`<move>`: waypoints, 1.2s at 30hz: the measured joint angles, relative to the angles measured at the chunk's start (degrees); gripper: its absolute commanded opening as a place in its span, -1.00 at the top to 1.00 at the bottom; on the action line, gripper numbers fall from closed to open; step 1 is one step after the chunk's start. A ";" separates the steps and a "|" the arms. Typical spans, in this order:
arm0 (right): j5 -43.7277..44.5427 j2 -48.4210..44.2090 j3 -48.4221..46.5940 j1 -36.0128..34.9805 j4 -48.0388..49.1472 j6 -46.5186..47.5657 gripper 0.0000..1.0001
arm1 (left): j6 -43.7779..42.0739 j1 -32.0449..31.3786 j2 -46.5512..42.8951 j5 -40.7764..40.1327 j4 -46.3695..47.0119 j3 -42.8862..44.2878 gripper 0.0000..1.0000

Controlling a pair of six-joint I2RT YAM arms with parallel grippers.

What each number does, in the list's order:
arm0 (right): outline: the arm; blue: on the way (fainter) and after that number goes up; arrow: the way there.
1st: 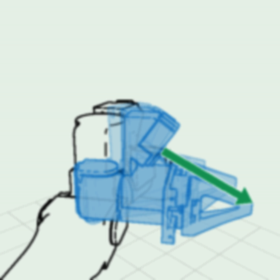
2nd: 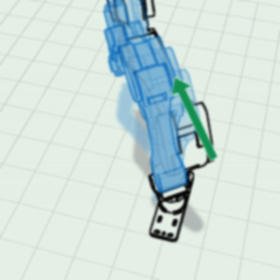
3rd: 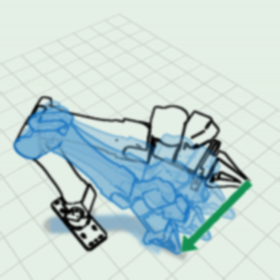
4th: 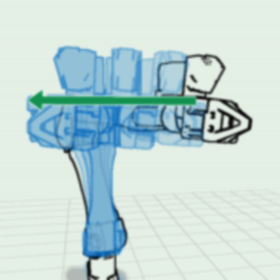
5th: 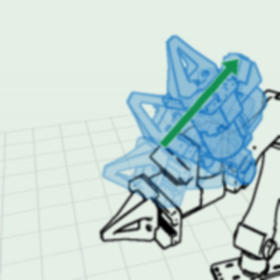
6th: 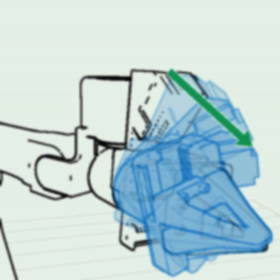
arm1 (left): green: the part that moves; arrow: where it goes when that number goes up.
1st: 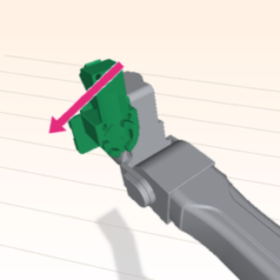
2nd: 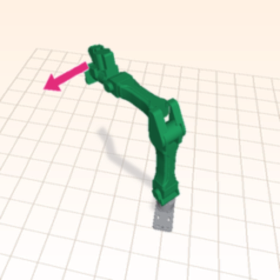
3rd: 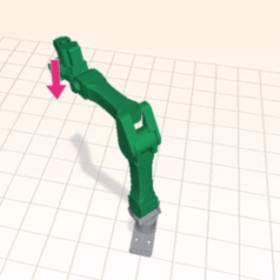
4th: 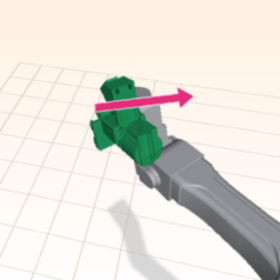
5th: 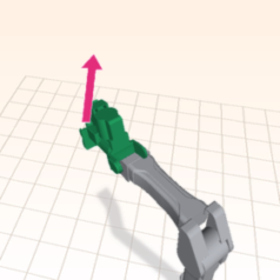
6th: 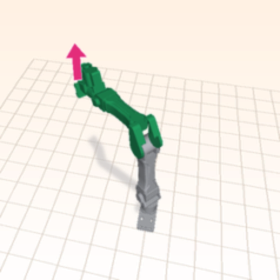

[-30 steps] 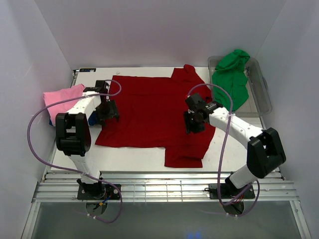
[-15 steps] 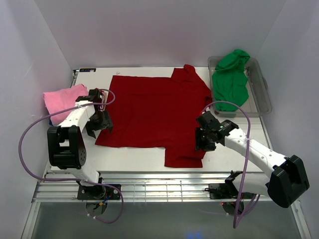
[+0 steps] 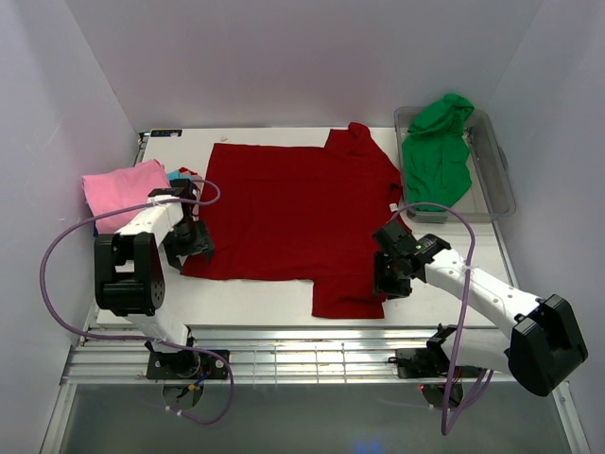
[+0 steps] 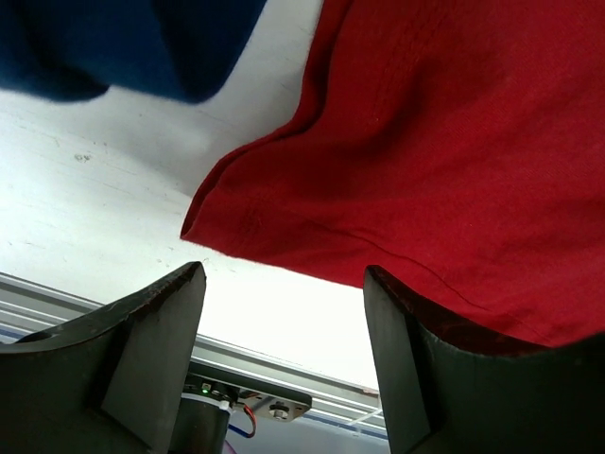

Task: Fold and stack the t-shirts
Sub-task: Flatten the tshirt out, then fold the tshirt

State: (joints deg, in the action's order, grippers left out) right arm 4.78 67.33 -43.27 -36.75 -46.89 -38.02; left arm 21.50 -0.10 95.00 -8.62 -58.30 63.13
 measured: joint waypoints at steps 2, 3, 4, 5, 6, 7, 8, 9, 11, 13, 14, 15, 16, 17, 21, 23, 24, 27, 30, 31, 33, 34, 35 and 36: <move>0.00 0.33 0.04 -0.02 0.07 -0.37 0.09 | 0.02 0.00 0.85 -0.09 0.20 -0.07 -0.49; 0.02 0.48 0.09 -0.02 0.11 -0.61 0.09 | 0.07 0.00 1.29 -0.17 0.24 -0.11 -0.46; 0.07 0.61 0.20 -0.02 0.17 -0.81 0.09 | 0.11 0.00 1.77 -0.26 0.31 -0.20 -0.42; 0.20 0.68 0.46 -0.02 0.35 -1.01 0.10 | 0.15 0.00 2.23 -0.33 0.26 -0.22 -0.36; 0.24 0.79 0.83 -0.02 0.35 -1.16 0.10 | 0.20 0.00 2.71 -0.39 0.31 -0.24 -0.33; 0.39 1.01 1.18 -0.02 0.28 -1.42 0.10 | 0.20 0.00 3.15 -0.46 0.33 -0.26 -0.31; 0.44 1.36 1.51 -0.02 0.37 -1.60 0.10 | 0.22 0.00 3.50 -0.55 0.37 -0.33 -0.27; 0.50 1.77 1.79 -0.02 0.35 -1.81 0.10 | 0.24 0.00 3.74 -0.63 0.33 -0.39 -0.25; 0.74 2.62 2.27 -0.02 0.44 -2.16 0.10 | 0.33 0.00 3.91 -0.74 0.31 -0.59 -0.22; 0.98 3.52 2.82 -0.02 0.55 -2.43 0.10 | 0.37 0.00 3.91 -0.94 0.31 -0.70 -0.20; 1.03 4.02 3.04 -0.02 0.61 -2.56 0.09 | 0.39 0.00 3.91 -1.05 0.37 -0.74 -0.19; 1.05 4.46 3.34 -0.02 0.81 -2.62 0.09 | 0.39 0.00 3.91 -1.07 0.35 -0.81 -0.18; 1.03 4.83 3.69 -0.02 1.09 -2.71 0.08 | 0.39 0.00 3.91 -1.09 0.31 -0.85 -0.18; 1.03 5.14 4.09 -0.04 1.38 -2.82 0.07 | 0.39 0.00 3.91 -1.09 0.33 -0.85 -0.18; 0.55 5.51 6.08 -0.07 3.43 -3.21 0.06 | 0.39 0.00 3.91 -1.09 0.33 -0.85 -0.18; -0.11 5.68 7.04 -0.07 4.90 -3.30 0.06 | 0.39 0.00 3.91 -1.07 0.33 -0.85 -0.18; -0.55 5.86 7.26 -0.07 5.29 -3.37 0.07 | 0.39 0.00 3.91 -1.07 0.33 -0.85 -0.18; -1.70 5.86 7.34 -0.07 6.10 -3.34 0.07 | 0.37 0.00 3.91 -1.07 0.33 -0.85 -0.18; -2.82 5.86 7.41 -0.13 7.15 -3.37 0.09 | 0.37 0.00 3.91 -1.07 0.33 -0.85 -0.17; -3.10 5.86 7.41 -0.13 7.45 -3.37 0.09 | 0.37 0.00 3.91 -1.07 0.33 -0.85 -0.17; -3.67 5.92 7.41 -0.15 8.15 -3.37 0.11 | 0.37 0.00 3.91 -1.07 0.33 -0.85 -0.17; -3.89 5.92 7.41 -0.22 8.50 -3.37 0.22 | 0.37 0.00 3.91 -1.07 0.33 -0.85 -0.18; -3.98 5.95 7.41 -0.37 8.83 -3.28 0.33 | 0.37 0.00 3.91 -1.07 0.33 -0.85 -0.18; -4.00 6.14 7.45 -0.52 9.29 -3.23 0.46 | 0.37 0.00 3.91 -1.07 0.33 -0.85 -0.18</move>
State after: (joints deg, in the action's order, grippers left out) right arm 0.78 73.47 -35.81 -37.28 -37.60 -41.25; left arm 21.87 -0.10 98.91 -9.69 -57.98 62.28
